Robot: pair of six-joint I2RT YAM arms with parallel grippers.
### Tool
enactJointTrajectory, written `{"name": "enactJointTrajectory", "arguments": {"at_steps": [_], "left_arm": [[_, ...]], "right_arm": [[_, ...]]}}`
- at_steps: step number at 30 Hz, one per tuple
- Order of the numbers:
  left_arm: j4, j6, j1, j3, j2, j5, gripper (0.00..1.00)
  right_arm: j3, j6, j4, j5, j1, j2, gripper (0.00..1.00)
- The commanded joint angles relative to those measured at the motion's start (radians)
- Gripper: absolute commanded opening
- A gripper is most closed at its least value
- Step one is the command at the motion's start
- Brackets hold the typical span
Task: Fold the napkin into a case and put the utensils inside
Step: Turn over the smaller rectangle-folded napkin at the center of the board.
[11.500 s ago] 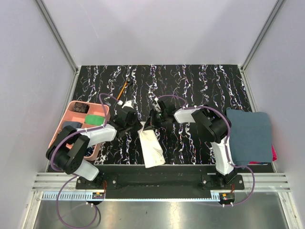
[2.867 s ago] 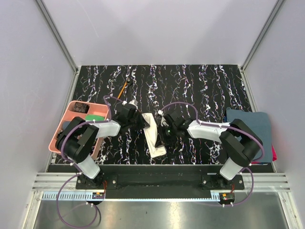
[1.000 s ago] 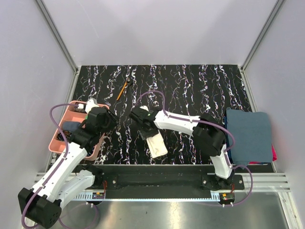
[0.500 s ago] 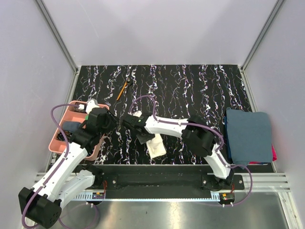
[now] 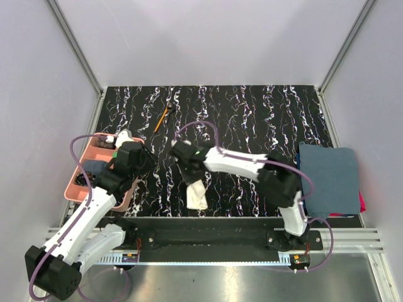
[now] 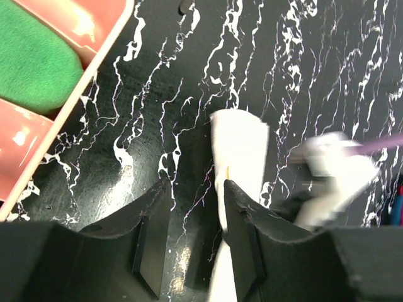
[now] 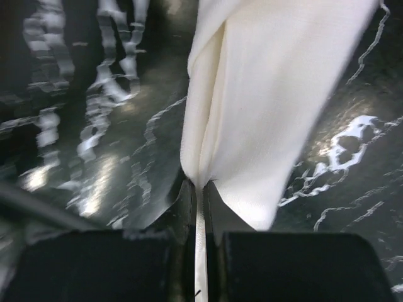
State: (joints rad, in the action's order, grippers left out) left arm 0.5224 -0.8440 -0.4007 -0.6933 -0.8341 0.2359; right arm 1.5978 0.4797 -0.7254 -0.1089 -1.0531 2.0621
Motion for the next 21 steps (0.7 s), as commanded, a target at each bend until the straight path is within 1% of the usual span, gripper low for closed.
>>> {"name": "enactJointTrajectory", "arguments": {"at_steps": [1,2,3,4,5,6,7,8,9,10,11,13,15,18,21], "left_arm": [[-0.079,0.059,0.002,-0.031,-0.01,-0.049,0.42],[-0.085,0.059,0.002,-0.029,-0.014,-0.064,0.42],[-0.093,0.057,0.002,-0.028,-0.026,-0.072,0.42],[-0.105,0.054,0.002,-0.026,-0.036,-0.078,0.42],[-0.113,0.054,0.0,-0.028,-0.046,-0.093,0.38],[-0.119,0.054,0.002,-0.029,-0.056,-0.102,0.37],[-0.124,0.054,0.002,-0.035,-0.083,-0.112,0.36],[-0.136,0.059,0.002,-0.038,-0.095,-0.138,0.35],[-0.143,0.066,0.002,-0.041,-0.112,-0.153,0.34],[-0.159,0.068,0.002,-0.043,-0.137,-0.165,0.34],[-0.166,0.071,0.002,-0.043,-0.149,-0.188,0.34],[-0.208,0.083,0.0,-0.038,-0.18,-0.219,0.35],[-0.232,0.095,0.002,-0.037,-0.204,-0.271,0.35],[-0.285,0.102,0.002,-0.037,-0.263,-0.329,0.34],[-0.338,0.094,0.0,-0.032,-0.304,-0.365,0.34]], "right_arm": [[-0.16,0.084,0.33,0.386,0.114,-0.21,0.0],[-0.197,0.106,0.383,0.488,0.157,-0.218,0.0],[-0.235,0.131,0.443,0.549,0.182,-0.223,0.0],[-0.304,0.181,0.554,0.602,0.2,-0.217,0.0],[-0.338,0.204,0.611,0.691,0.215,-0.214,0.0],[-0.369,0.224,0.671,0.722,0.238,-0.211,0.0],[-0.43,0.267,0.786,0.742,0.249,-0.201,0.0],[-0.462,0.287,0.84,0.779,0.26,-0.195,0.0],[-0.493,0.309,0.9,0.804,0.284,-0.186,0.0],[-0.556,0.351,1.014,0.825,0.3,-0.171,0.0],[-0.588,0.37,1.076,0.859,0.309,-0.16,0.0],[-0.652,0.39,1.155,0.88,0.341,-0.142,0.0],[-0.696,0.389,1.188,0.894,0.36,-0.146,0.0],[-0.766,0.356,1.19,0.885,0.401,-0.171,0.02],[-0.82,0.341,1.198,0.908,0.447,-0.191,0.02]]}}
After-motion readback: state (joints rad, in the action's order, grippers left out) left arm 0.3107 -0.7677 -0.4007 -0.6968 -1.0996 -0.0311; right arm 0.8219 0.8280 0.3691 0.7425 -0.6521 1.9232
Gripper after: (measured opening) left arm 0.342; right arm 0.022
